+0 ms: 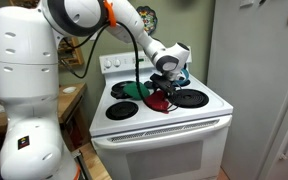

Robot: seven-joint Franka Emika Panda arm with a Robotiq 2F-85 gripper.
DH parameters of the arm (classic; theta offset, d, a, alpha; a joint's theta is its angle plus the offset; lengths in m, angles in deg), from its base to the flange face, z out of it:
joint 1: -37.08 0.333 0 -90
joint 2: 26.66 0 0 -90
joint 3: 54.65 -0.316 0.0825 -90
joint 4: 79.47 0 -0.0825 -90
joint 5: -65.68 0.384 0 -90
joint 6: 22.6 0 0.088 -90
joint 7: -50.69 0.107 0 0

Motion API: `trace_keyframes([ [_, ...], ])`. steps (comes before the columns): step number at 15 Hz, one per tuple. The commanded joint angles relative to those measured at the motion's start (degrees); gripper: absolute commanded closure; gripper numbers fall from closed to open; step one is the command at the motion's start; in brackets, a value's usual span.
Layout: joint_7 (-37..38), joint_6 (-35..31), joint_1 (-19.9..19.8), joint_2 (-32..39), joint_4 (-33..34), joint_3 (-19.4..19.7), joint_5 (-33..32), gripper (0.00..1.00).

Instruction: Unfold the red towel on the stove

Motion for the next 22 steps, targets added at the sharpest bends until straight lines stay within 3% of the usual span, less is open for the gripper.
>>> trace_keyframes([
  [1, 0.46, 2.23, -0.17, 0.45, 0.71, 0.34, -1.59, 0.27],
  [2, 0.22, 2.41, -0.24, 0.39, 0.76, 0.30, -1.41, 0.31],
  [5, 0.04, 2.97, -0.28, 0.58, 1.03, 0.26, -1.27, 0.63],
  [10, -0.18, 3.89, -0.38, 0.82, 1.18, 0.26, -0.91, 0.99],
  [17, 3.14, 1.64, 0.47, -2.28, 0.25, 0.29, -0.88, 0.99],
  [22, 16.48, -4.76, 3.96, -8.31, -1.55, 1.33, -11.59, 0.99],
])
